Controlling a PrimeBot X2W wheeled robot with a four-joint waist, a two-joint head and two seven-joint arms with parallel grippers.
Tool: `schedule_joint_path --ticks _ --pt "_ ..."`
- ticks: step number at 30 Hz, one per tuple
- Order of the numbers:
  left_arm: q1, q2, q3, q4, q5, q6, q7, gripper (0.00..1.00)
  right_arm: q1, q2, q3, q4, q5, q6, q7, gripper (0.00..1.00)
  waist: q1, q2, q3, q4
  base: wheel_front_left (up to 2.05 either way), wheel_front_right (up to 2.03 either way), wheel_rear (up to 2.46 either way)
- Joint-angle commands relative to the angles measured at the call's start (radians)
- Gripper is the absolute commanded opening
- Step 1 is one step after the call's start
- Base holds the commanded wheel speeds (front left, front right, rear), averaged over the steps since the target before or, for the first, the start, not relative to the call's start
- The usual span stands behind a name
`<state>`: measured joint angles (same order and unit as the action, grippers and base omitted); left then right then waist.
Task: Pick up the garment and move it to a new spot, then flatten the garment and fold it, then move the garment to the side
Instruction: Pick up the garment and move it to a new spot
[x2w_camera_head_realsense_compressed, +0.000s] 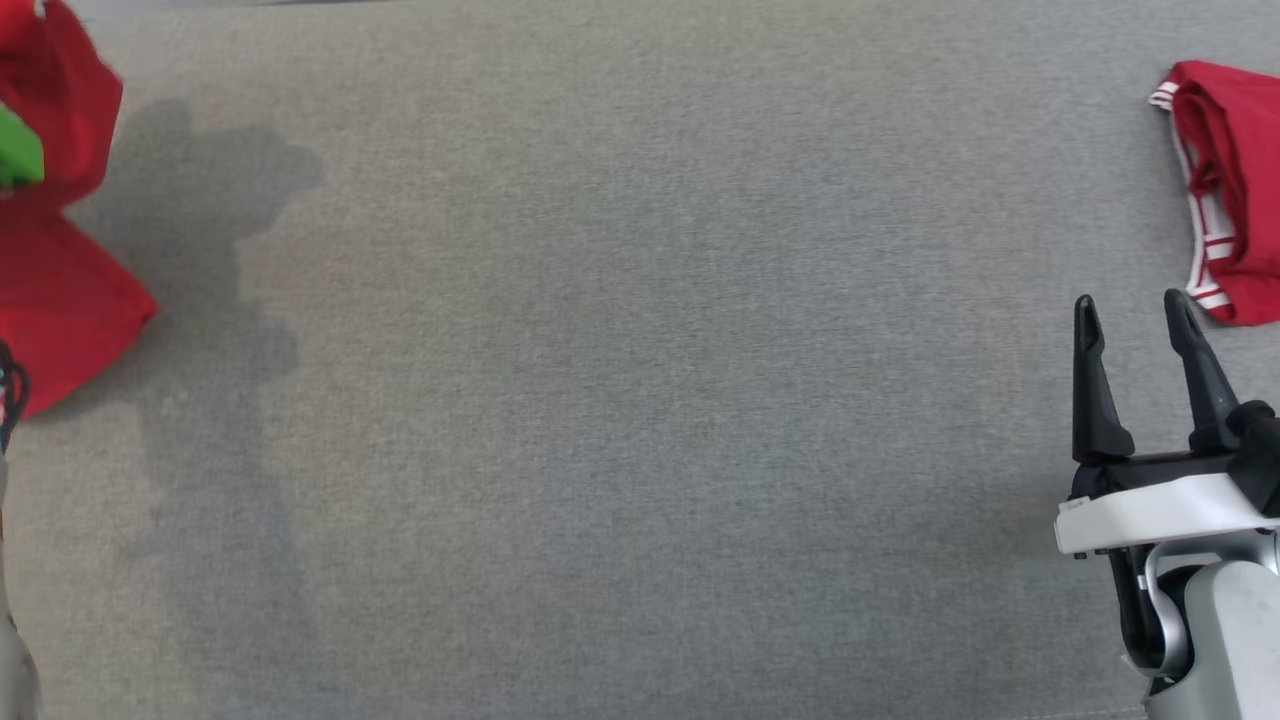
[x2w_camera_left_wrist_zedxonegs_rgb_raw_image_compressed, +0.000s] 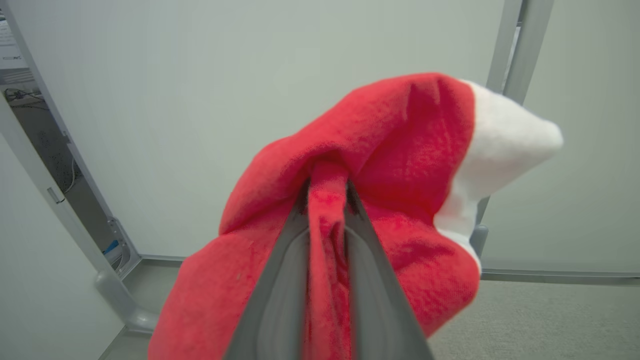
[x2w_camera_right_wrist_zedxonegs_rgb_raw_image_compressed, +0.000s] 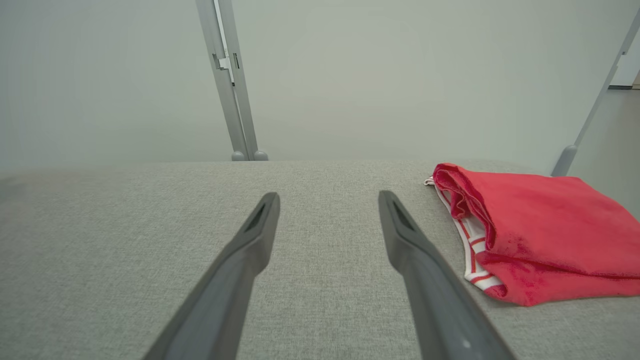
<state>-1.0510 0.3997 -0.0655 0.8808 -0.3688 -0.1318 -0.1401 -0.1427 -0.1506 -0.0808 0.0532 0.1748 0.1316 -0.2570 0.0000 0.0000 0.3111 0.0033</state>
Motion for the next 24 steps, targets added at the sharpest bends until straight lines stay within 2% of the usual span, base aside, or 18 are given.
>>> schedule_joint_path --ticks 1,10,17,24 --pt "-0.022 -0.001 -0.016 -0.035 -0.001 0.002 0.0 0.0 0.014 0.006 0.0 0.009 0.009 -0.002 -0.007 1.0 0.0 0.0 -0.033 -0.039 0.0 0.0 0.0" --pt "-0.045 -0.034 -0.106 -0.295 -0.021 0.002 0.071 0.0 0.02 0.054 0.006 0.025 0.022 -0.002 -0.008 1.0 0.0 0.0 -0.075 -0.165 0.0 0.0 0.0" --pt "-0.039 -0.127 -0.175 -0.438 -0.035 0.008 0.139 0.0 0.023 0.078 0.008 0.025 0.036 -0.002 -0.008 1.0 0.0 0.0 -0.078 -0.257 0.0 0.0 0.0" --pt "0.014 -0.238 -0.251 -0.476 -0.045 0.015 0.153 0.0 0.026 0.092 0.011 0.027 0.042 -0.002 -0.008 1.0 0.0 0.0 -0.079 -0.31 0.0 0.0 0.0"
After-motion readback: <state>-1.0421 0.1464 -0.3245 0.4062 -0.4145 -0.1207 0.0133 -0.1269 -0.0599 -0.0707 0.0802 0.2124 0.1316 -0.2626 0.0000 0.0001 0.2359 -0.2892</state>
